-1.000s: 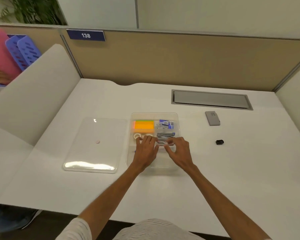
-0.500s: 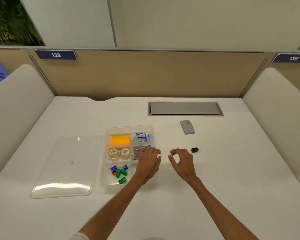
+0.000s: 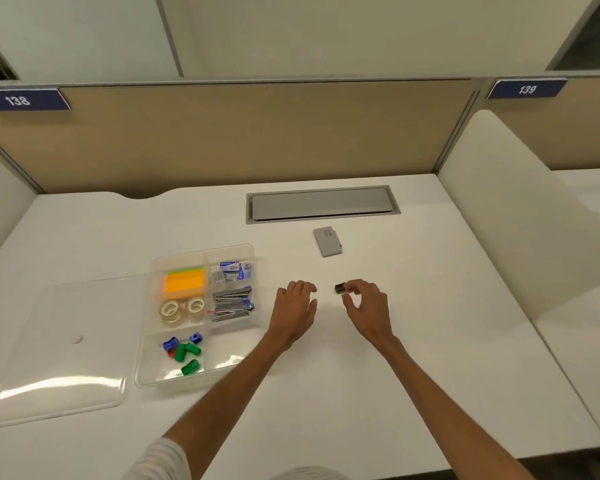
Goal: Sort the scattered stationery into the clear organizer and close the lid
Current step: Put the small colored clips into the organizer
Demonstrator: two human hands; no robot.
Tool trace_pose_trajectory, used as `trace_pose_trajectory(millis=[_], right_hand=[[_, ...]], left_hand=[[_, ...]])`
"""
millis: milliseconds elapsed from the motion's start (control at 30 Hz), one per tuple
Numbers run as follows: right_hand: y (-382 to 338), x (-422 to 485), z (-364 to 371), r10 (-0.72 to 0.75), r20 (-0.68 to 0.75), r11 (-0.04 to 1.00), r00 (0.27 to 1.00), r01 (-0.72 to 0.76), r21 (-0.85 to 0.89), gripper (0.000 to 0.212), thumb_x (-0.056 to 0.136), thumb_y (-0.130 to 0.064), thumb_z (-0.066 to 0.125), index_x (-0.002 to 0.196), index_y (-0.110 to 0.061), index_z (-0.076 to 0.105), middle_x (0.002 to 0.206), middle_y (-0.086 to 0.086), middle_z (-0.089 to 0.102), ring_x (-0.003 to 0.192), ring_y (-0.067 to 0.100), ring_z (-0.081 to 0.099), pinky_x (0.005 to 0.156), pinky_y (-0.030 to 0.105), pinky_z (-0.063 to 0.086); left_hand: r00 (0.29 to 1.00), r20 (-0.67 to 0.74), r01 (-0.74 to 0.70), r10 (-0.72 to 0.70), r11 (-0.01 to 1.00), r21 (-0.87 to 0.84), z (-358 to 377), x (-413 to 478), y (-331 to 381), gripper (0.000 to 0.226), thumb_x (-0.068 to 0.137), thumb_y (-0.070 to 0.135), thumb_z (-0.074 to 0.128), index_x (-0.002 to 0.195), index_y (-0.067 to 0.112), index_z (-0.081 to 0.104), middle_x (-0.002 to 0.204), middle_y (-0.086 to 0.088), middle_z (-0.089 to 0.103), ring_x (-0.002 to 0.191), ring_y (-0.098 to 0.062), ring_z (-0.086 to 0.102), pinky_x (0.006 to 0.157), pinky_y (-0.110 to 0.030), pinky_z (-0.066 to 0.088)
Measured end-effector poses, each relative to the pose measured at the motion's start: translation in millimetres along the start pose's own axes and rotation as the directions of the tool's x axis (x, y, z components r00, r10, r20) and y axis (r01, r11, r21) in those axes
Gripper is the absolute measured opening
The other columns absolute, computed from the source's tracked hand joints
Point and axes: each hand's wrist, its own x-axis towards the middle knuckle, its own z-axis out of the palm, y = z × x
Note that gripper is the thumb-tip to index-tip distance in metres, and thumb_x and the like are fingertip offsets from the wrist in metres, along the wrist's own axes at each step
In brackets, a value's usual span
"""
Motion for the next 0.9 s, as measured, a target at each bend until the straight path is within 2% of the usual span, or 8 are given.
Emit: trace_pose_trajectory(millis=[167, 400, 567, 700, 800, 900], right_hand=[[25, 11, -9, 0.061, 0.058, 0.998, 0.996, -0.061, -0.011, 0.018, 0.090, -0.020, 0.061, 0.108, -0.022, 0.060, 0.105, -0.012, 0.065, 0.093, 0.011, 0.060, 0.090, 0.027, 0.033], [42, 34, -11, 0.071, 0.124, 0.997, 0.990, -0.073, 0.015, 0.025, 0.089, -0.017, 0.061, 0.114, -0.018, 0.058, 0.115, -0.007, 0.063, 0.088, 0.012, 0.061, 0.093, 0.041, 0.047], [47, 56, -4, 0.082, 0.157, 0.996, 0.984, -0.085, 0.013, 0.025, 0.090, -0.016, 0.060, 0.115, -0.016, 0.059, 0.117, -0.005, 0.063, 0.092, 0.015, 0.062, 0.092, 0.044, 0.048], [48, 75, 2, 0.093, 0.172, 0.995, 0.981, -0.097, 0.014, 0.025, 0.090, -0.015, 0.059, 0.115, -0.016, 0.059, 0.118, -0.004, 0.062, 0.093, 0.016, 0.061, 0.092, 0.043, 0.048], [46, 83, 10, 0.092, 0.185, 0.995, 0.978, -0.097, 0.022, 0.025, 0.090, -0.015, 0.059, 0.115, -0.016, 0.059, 0.118, -0.003, 0.062, 0.092, 0.016, 0.061, 0.091, 0.041, 0.049], [40, 84, 19, 0.071, 0.226, 0.996, 0.972, -0.082, 0.040, 0.024, 0.090, -0.017, 0.059, 0.114, -0.018, 0.060, 0.118, -0.004, 0.062, 0.091, 0.014, 0.060, 0.089, 0.036, 0.049]], left_hand=[[0.997, 0.062, 0.059, -0.054, 0.994, -0.087, 20, 21, 22, 0.039, 0.099, 0.029, 0.044, 0.136, 0.019, 0.044, 0.134, 0.001, 0.052, 0.122, -0.018, 0.049, 0.099, -0.033, 0.040], [0.970, 0.203, 0.158, -0.133, 0.980, -0.117, 40, 55, 41, 0.054, 0.099, 0.035, 0.048, 0.146, 0.016, 0.032, 0.142, -0.008, 0.042, 0.125, -0.026, 0.049, 0.100, -0.038, 0.044], [0.960, 0.237, 0.178, -0.148, 0.978, -0.112, 51, 72, 45, 0.053, 0.095, 0.037, 0.054, 0.141, 0.015, 0.040, 0.135, -0.008, 0.047, 0.121, -0.026, 0.051, 0.095, -0.038, 0.048], [0.962, 0.221, 0.191, -0.160, 0.973, -0.130, 57, 76, 45, 0.034, 0.095, 0.031, 0.055, 0.125, 0.016, 0.054, 0.121, -0.005, 0.055, 0.113, -0.024, 0.052, 0.085, -0.037, 0.047], [0.962, 0.208, 0.211, -0.178, 0.966, -0.150, 59, 74, 40, 0.026, 0.096, 0.028, 0.054, 0.117, 0.014, 0.058, 0.115, -0.005, 0.058, 0.108, -0.024, 0.053, 0.083, -0.038, 0.048], [0.963, 0.183, 0.227, -0.196, 0.959, -0.169, 56, 69, 30, 0.026, 0.097, 0.026, 0.051, 0.119, 0.014, 0.058, 0.114, -0.004, 0.058, 0.106, -0.023, 0.054, 0.083, -0.038, 0.048]])
